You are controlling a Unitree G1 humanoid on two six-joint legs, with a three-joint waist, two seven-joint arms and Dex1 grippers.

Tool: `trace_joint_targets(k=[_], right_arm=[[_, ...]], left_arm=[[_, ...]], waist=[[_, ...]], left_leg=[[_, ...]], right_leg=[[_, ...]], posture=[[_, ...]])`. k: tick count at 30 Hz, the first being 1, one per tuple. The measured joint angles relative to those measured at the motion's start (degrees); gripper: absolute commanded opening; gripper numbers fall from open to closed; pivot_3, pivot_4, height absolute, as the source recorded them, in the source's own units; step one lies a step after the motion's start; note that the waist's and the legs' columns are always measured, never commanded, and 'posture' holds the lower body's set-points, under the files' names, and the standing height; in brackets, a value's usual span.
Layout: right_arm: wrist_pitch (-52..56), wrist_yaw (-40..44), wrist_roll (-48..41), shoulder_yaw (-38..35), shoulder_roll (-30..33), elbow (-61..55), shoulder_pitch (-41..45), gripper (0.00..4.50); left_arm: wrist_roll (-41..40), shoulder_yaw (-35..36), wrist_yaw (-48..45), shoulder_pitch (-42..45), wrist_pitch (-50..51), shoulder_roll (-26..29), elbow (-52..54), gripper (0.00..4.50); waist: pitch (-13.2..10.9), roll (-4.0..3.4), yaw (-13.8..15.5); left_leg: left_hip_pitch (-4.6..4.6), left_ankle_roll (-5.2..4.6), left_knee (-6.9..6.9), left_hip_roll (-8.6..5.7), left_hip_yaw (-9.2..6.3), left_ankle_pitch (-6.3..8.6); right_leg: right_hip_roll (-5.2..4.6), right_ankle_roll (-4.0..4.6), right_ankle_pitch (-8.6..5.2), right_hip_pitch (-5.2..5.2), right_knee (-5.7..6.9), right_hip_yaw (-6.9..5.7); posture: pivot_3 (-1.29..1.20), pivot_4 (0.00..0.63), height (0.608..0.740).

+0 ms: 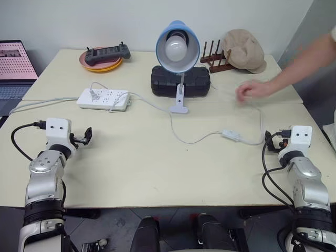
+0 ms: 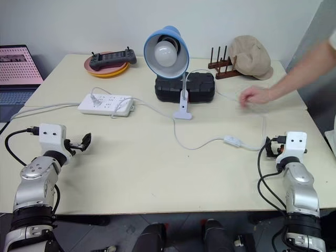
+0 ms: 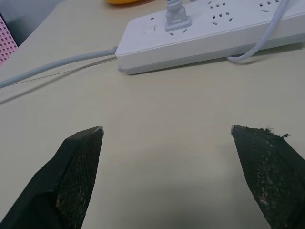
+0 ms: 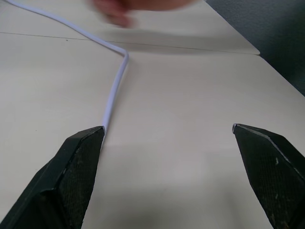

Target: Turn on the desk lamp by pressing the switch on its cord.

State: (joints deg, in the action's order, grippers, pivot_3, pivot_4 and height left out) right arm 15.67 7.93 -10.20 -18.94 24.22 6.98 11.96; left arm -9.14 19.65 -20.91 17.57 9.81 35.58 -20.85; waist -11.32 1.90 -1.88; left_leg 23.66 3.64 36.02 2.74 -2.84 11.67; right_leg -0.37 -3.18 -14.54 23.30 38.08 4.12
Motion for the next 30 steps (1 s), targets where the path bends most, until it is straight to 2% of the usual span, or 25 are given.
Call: trace_joint_targets(k=[11, 14, 17, 22, 25, 30], right_arm=[[0.6, 1.8, 0.0, 0.1, 1.5, -1.4, -1.1, 4.5], [1.4, 7.4, -0.9, -0.1, 6.6, -2.1, -1.0, 4.5], [3.7, 16.6, -5.8, 0.6, 10.3, -4.9, 0.2, 4.5], [13.8, 39.0, -14.8, 9.1, 20.1, -8.2, 6.1, 4.5], [15.0, 47.4, -15.2, 14.5, 21.6, -4.4, 11.0, 4.5], [14.7, 54.0, -12.9, 20.4, 21.5, 4.0, 16.0, 4.5]], left_arm=[[-0.5, 0.0, -1.9, 0.3, 1.2, 0.2, 0.3, 4.46], [-3.4, -0.1, -6.1, 0.3, 4.6, 1.3, 2.8, 4.46], [-7.3, -2.3, -14.2, 0.0, 9.2, 3.8, 9.2, 4.46], [-15.9, -12.5, -32.5, 1.2, 19.9, 10.5, 25.7, 4.46], [-20.1, -18.0, -38.8, 5.9, 26.1, 11.6, 30.9, 4.46], [-22.1, -22.8, -43.1, 13.1, 29.9, 11.0, 33.1, 4.46]], waist=[[0.0, 0.0, 0.0], [0.0, -0.01, 0.0], [0.0, -0.01, -0.1], [0.0, -0.05, -0.4], [0.0, -0.04, -0.5], [-0.1, -0.06, -0.5]], left_leg=[[0.01, 0.0, 0.0, -0.01, 0.01, 0.0], [0.03, 0.0, 0.02, 0.0, 0.01, 0.0], [0.01, 0.0, 0.01, 0.01, 0.01, 0.0], [0.0, 0.0, 0.01, 0.01, 0.01, 0.0], [0.02, -0.01, 0.05, 0.01, -0.01, 0.0], [0.1, -0.01, 0.04, 0.0, -0.01, 0.0]], right_leg=[[0.0, 0.0, 0.0, 0.0, 0.0, 0.01], [-0.01, -0.01, 0.0, 0.0, -0.02, 0.0], [0.01, -0.01, -0.01, 0.0, 0.0, 0.0], [0.0, 0.0, -0.03, -0.03, -0.05, 0.0], [0.02, 0.0, -0.04, -0.02, -0.05, -0.02], [0.03, -0.02, -0.05, 0.05, -0.07, -0.01]], posture=[[0.0, 0.15, 0.74], [0.0, 0.15, 0.74], [0.0, 0.15, 0.74], [0.0, 0.15, 0.74], [0.0, 0.15, 0.74], [0.0, 0.15, 0.74]])
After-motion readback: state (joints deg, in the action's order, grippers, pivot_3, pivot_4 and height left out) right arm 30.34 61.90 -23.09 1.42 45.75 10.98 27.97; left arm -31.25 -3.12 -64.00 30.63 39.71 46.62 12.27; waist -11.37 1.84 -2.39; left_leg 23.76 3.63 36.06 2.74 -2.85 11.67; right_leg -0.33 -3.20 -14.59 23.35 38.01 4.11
